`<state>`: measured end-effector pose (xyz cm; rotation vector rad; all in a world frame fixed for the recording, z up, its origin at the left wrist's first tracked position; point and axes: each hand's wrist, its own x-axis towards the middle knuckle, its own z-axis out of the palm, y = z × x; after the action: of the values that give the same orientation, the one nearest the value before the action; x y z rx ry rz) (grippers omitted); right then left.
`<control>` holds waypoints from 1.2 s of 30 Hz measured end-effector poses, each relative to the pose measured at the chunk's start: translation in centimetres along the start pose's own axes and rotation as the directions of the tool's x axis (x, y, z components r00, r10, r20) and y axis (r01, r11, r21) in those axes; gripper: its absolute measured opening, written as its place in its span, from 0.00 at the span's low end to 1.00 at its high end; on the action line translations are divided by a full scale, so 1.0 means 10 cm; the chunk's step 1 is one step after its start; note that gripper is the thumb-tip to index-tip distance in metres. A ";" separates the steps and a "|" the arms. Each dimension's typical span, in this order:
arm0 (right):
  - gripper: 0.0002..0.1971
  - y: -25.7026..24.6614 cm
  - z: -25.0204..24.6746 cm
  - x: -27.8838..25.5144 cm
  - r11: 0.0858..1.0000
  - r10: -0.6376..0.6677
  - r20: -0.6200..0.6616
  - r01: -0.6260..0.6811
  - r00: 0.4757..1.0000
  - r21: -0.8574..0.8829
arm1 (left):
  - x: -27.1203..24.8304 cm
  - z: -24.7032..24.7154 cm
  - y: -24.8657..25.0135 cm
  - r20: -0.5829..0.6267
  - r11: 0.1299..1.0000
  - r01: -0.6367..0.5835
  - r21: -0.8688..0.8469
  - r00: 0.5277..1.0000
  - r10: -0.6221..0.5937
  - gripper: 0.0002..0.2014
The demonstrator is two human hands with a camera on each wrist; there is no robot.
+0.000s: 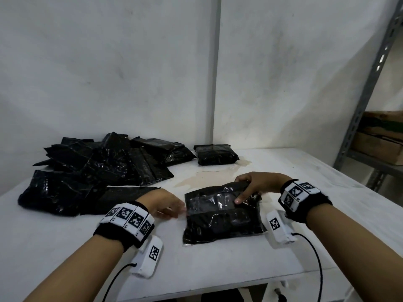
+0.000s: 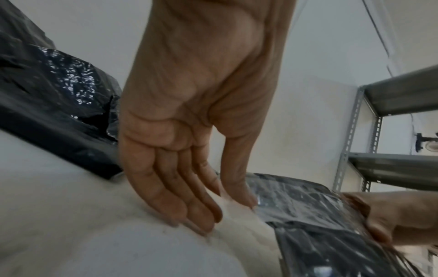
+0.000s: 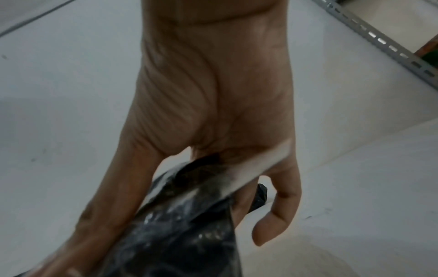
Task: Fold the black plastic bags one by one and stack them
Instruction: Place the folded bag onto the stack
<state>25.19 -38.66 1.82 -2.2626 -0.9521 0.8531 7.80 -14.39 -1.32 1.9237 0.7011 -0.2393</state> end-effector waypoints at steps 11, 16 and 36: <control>0.23 -0.04 -0.15 0.02 0.978 -0.122 -0.229 0.157 0.966 0.141 | 0.03 -0.21 -0.06 -0.391 0.816 -0.392 -0.425 0.893 0.225 0.07; 0.17 -0.09 -0.16 0.07 0.946 -0.155 -0.329 0.236 0.932 0.224 | 0.01 -0.09 0.03 -0.595 0.668 -0.722 -0.181 0.622 0.510 0.04; 0.24 -0.18 -0.18 0.10 0.939 -0.202 -0.304 0.273 0.931 0.211 | 0.13 0.16 0.19 -0.480 0.682 -0.605 -0.410 0.779 0.403 0.20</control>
<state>26.24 -37.20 3.84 -1.9367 -0.9092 0.4988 10.14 -15.86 -1.18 1.5215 0.3572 0.6327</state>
